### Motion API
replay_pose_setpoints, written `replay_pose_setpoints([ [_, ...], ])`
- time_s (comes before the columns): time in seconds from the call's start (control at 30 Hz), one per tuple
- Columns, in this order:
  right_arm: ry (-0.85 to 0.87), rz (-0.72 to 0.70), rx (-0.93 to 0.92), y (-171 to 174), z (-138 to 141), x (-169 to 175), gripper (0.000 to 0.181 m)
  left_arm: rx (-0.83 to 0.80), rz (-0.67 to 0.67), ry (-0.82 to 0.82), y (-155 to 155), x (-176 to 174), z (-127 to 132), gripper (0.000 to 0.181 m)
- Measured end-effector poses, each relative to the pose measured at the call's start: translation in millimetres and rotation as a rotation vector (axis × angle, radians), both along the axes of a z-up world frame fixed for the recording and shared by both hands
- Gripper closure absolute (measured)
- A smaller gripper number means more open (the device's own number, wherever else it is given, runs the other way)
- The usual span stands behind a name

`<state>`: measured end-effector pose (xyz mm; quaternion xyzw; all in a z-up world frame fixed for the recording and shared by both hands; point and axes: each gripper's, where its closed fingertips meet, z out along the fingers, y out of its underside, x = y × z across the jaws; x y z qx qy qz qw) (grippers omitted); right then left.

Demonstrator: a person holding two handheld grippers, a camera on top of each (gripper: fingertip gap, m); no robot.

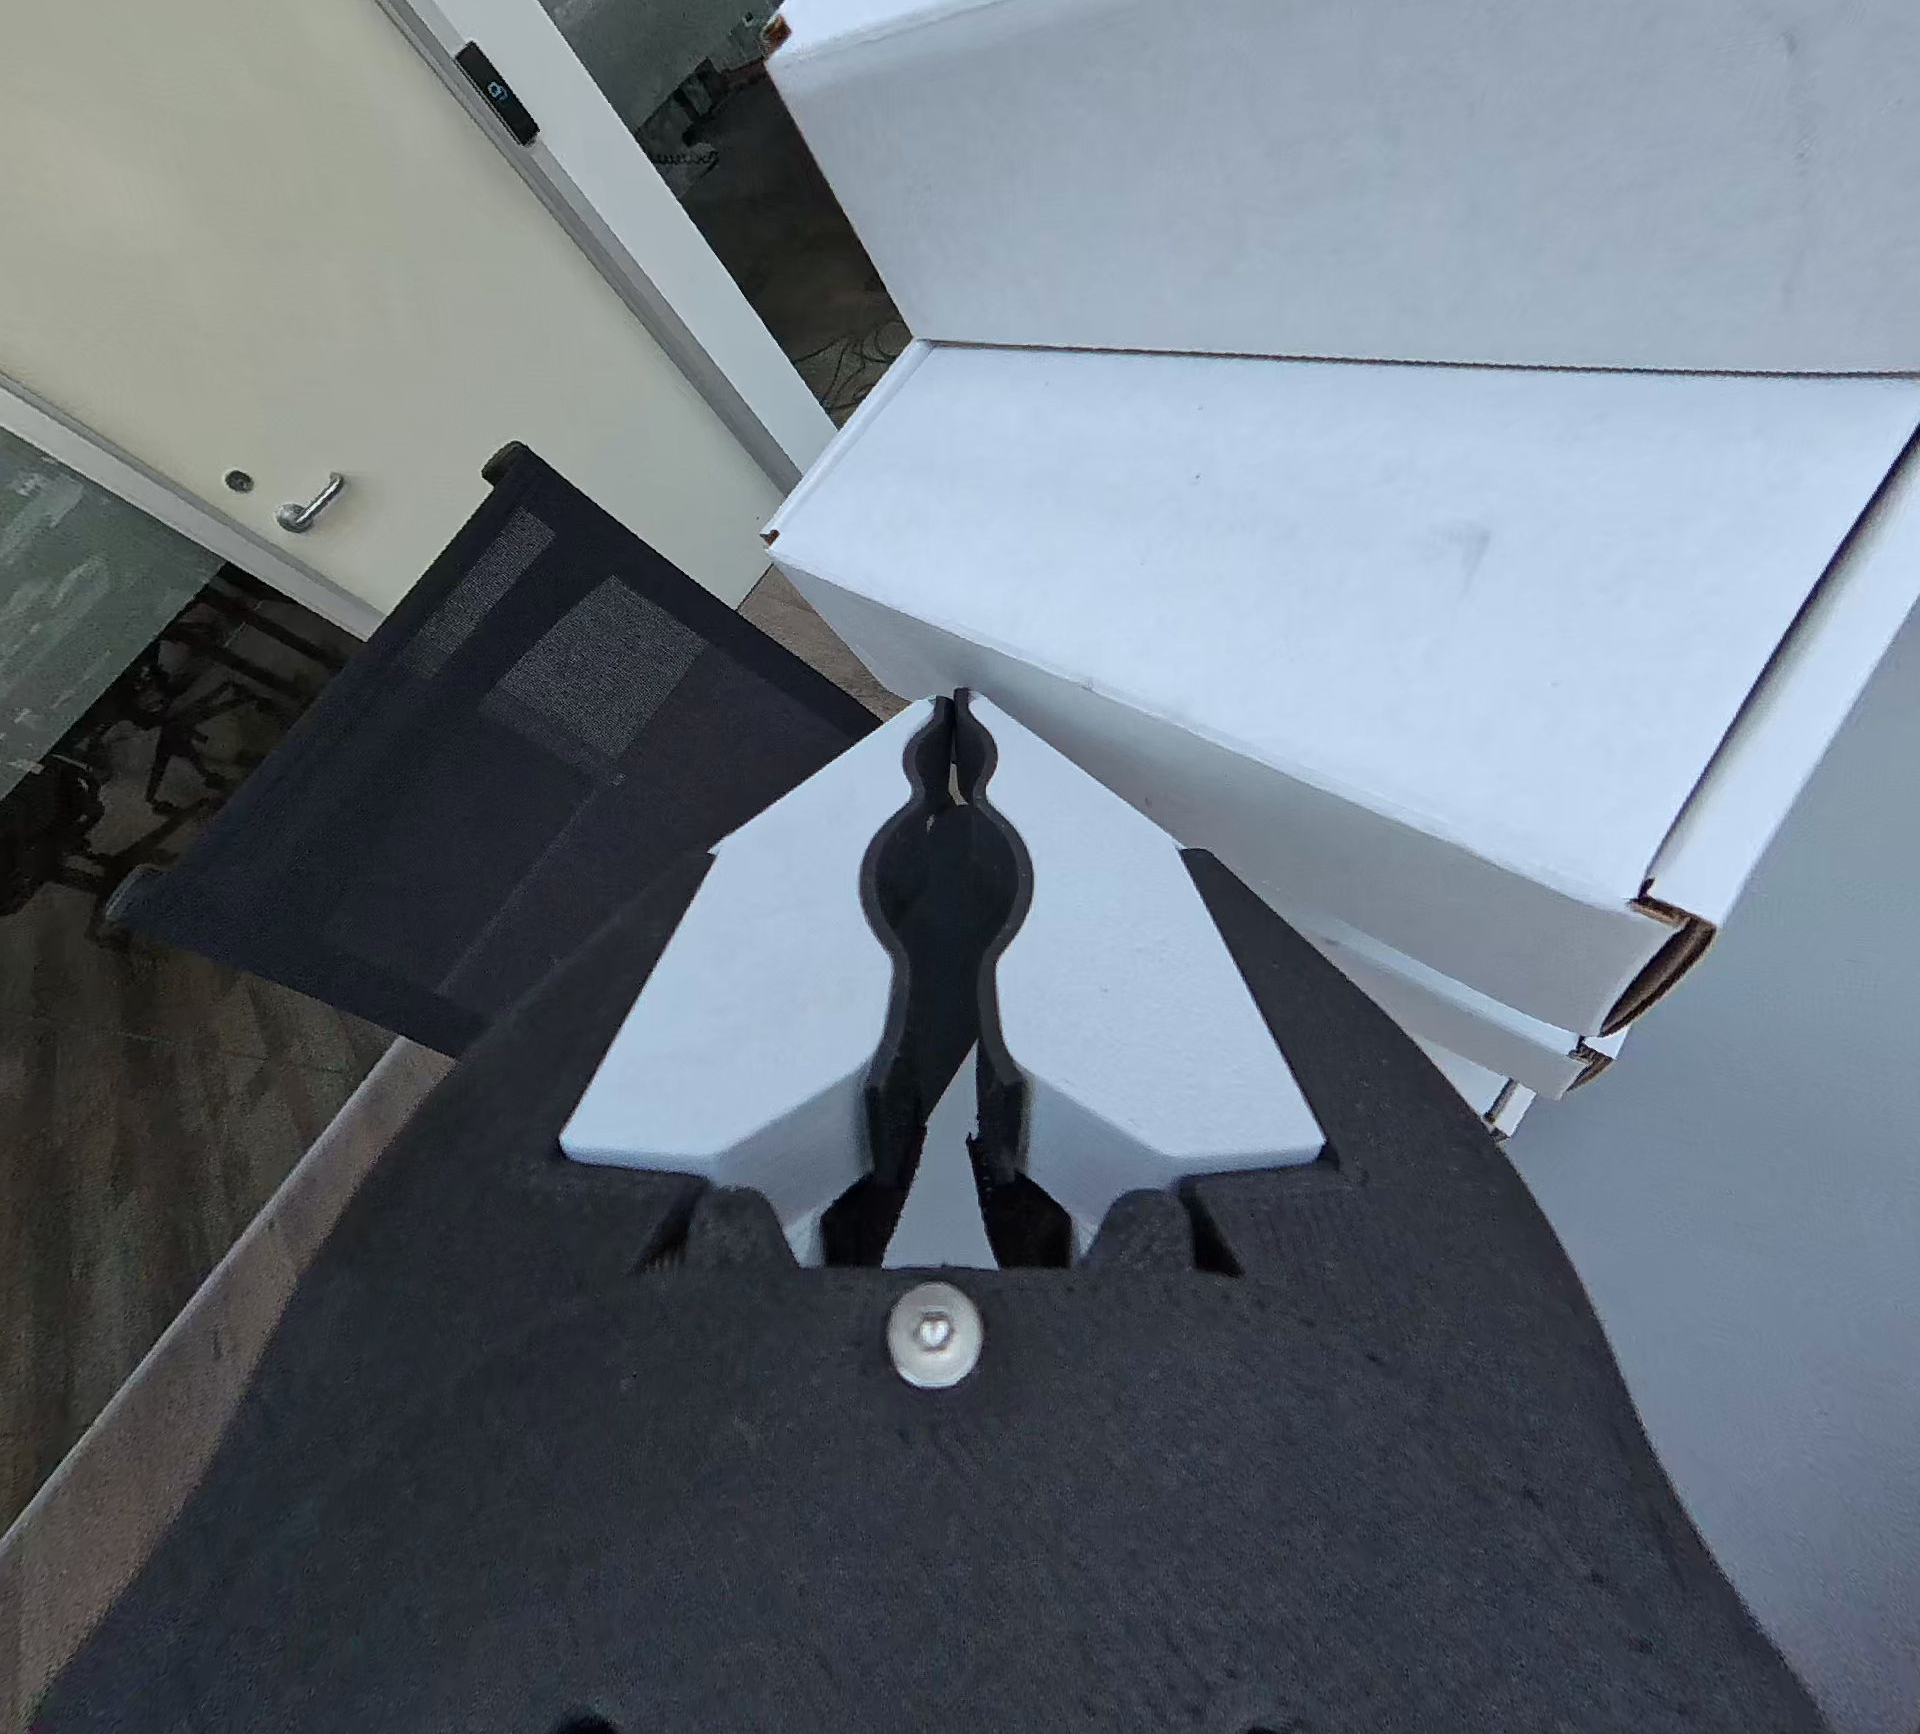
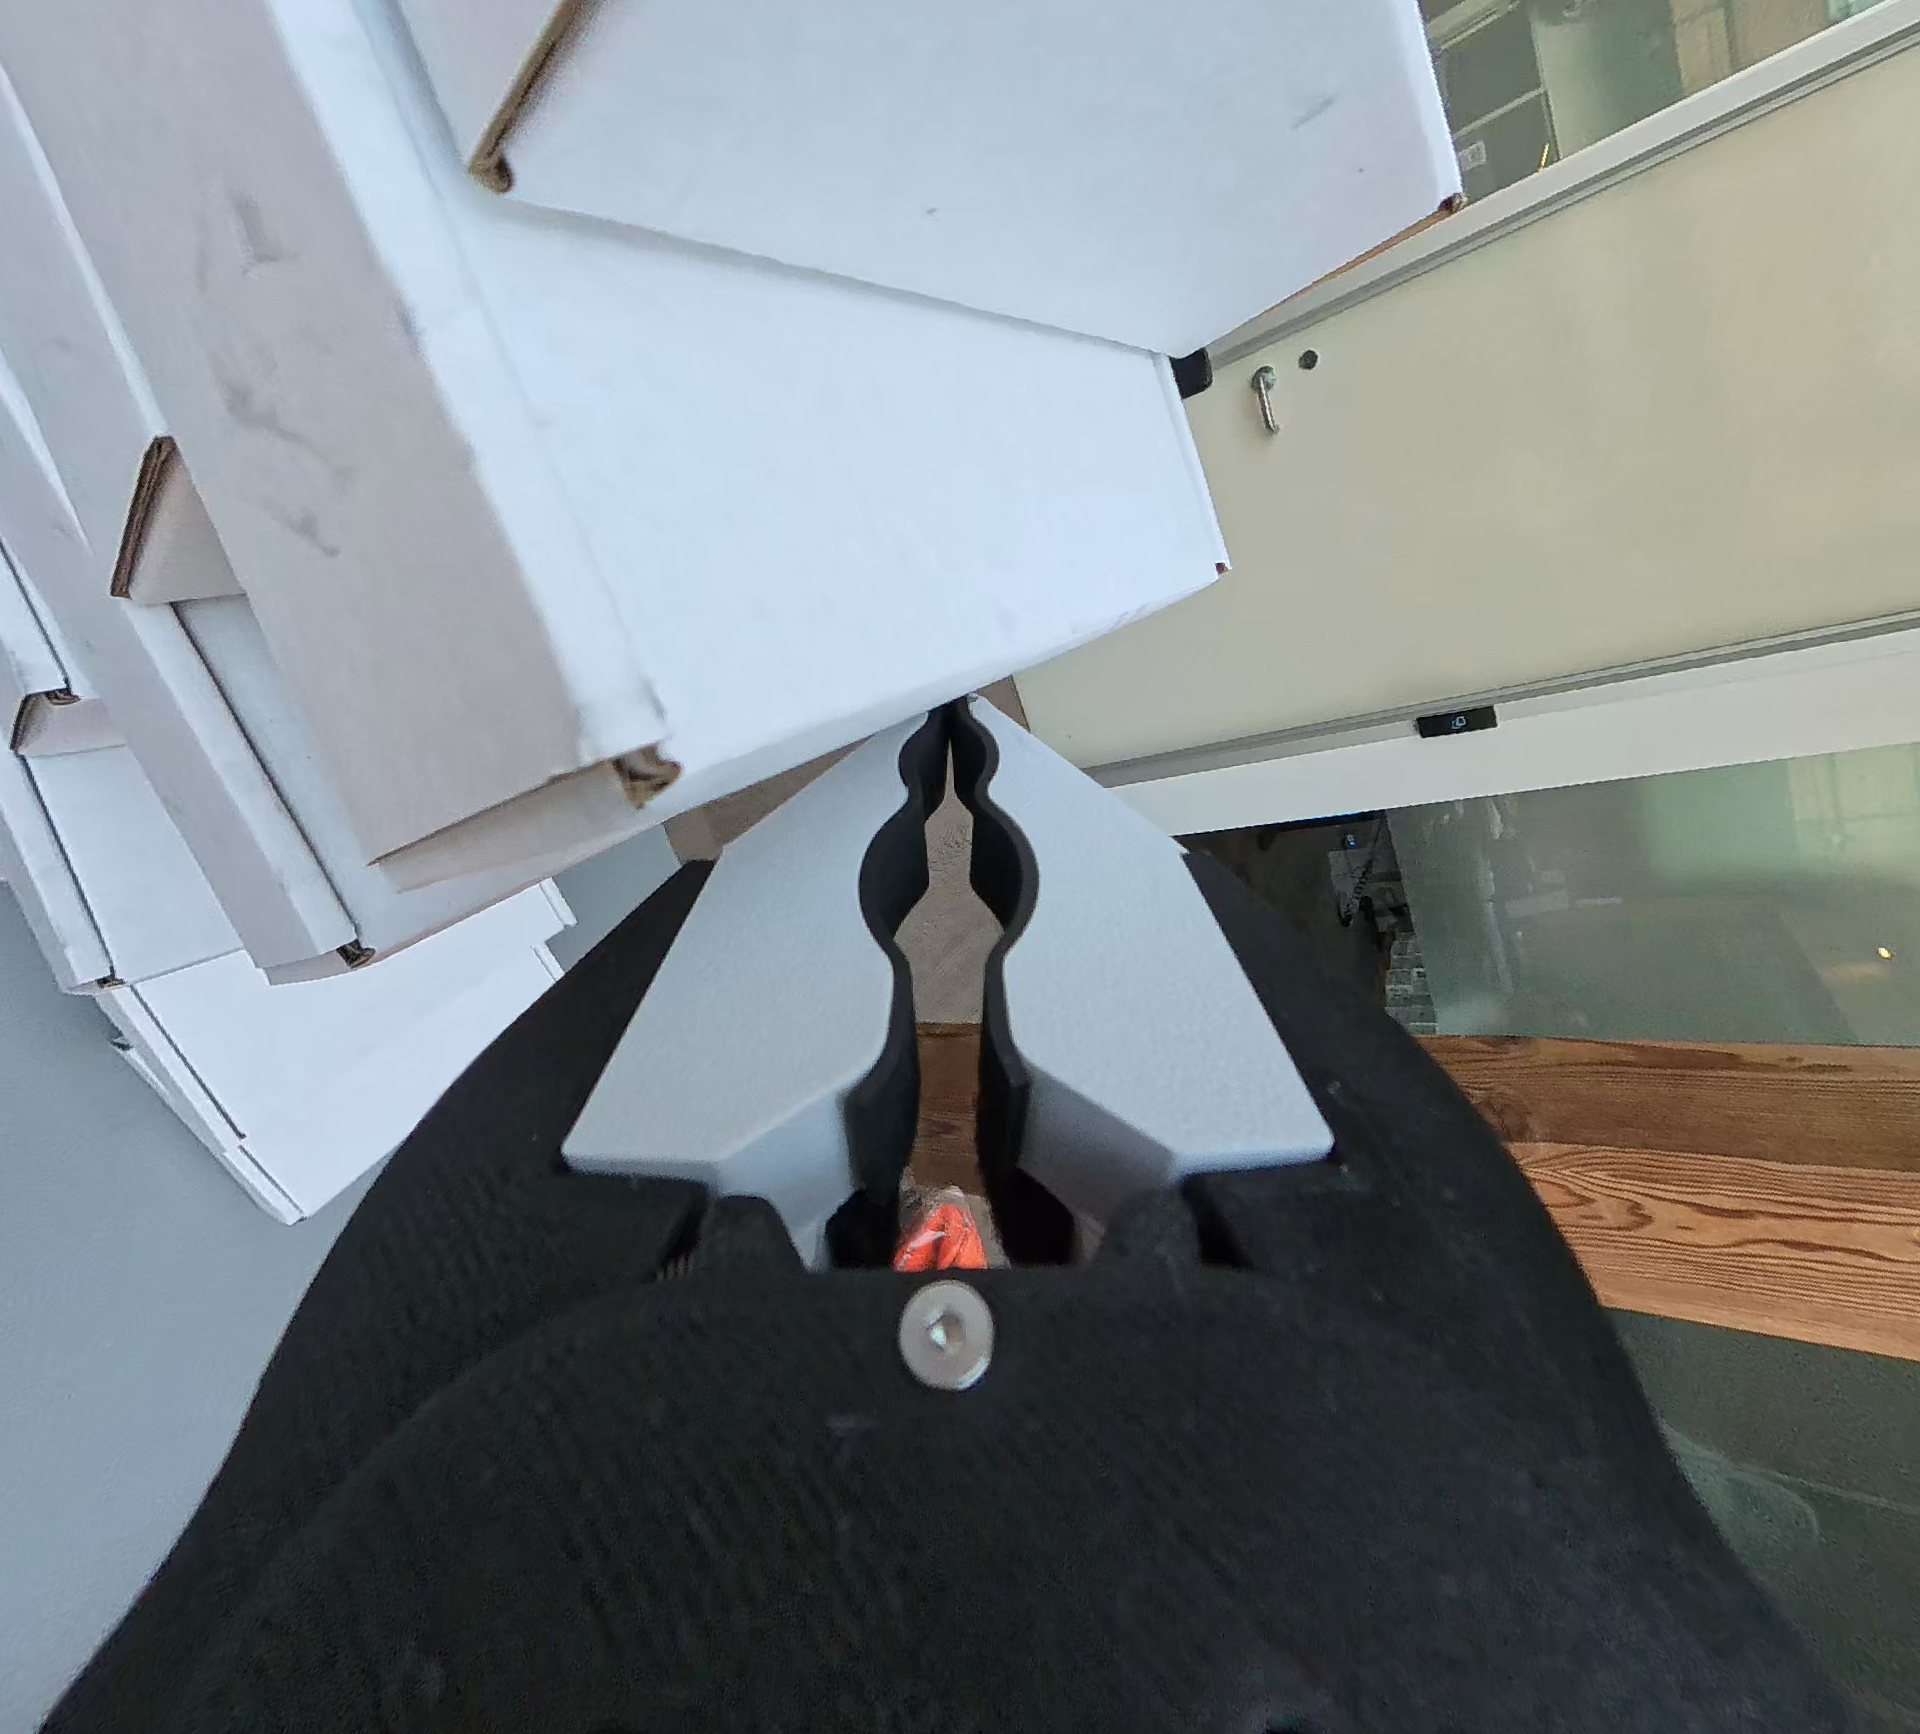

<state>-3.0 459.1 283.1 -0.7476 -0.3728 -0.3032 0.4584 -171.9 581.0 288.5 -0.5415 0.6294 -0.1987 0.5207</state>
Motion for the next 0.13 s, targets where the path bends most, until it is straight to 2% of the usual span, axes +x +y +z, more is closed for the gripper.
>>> replay_pose_setpoints([
  [0.13, 0.066, 0.007, -0.011, -3.5, 0.3, 0.3, 0.180, -0.012, 0.001, -0.003, -1.3, -0.4, -0.5, 0.181],
])
